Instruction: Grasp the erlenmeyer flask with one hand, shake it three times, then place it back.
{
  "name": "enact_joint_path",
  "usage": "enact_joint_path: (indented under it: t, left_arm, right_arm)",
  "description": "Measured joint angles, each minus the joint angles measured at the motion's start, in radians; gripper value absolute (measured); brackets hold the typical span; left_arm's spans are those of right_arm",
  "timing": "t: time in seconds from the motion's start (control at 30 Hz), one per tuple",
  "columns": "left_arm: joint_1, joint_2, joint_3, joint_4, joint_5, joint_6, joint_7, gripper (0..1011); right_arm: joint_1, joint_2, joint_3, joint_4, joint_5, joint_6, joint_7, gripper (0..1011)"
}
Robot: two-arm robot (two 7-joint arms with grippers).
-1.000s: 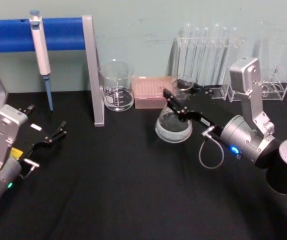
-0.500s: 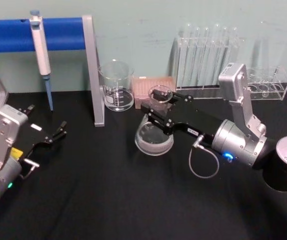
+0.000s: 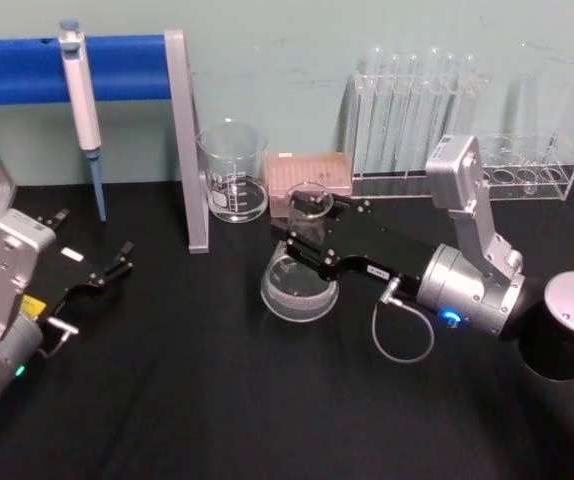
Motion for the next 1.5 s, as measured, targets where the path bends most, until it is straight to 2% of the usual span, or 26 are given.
enact_joint_path:
  t: [0.53,0.97,1.5]
  left_arm:
    - [0.000,0.000,0.000,0.000,0.000,0.000,0.000,1001]
    - [0.000,0.000,0.000,0.000,0.000,0.000,0.000,1001]
    - [0.000,0.000,0.000,0.000,0.000,0.000,0.000,1001]
  right_arm:
    - [0.038,-0.023,-0.046,0.104,0.013,-0.050,0.040,450]
    - [0.068,-0.050,-0.061,0.195,0.012,-0.081,0.060,450]
    - [0.096,-0.081,-0.074,0.281,0.008,-0.088,0.077,450]
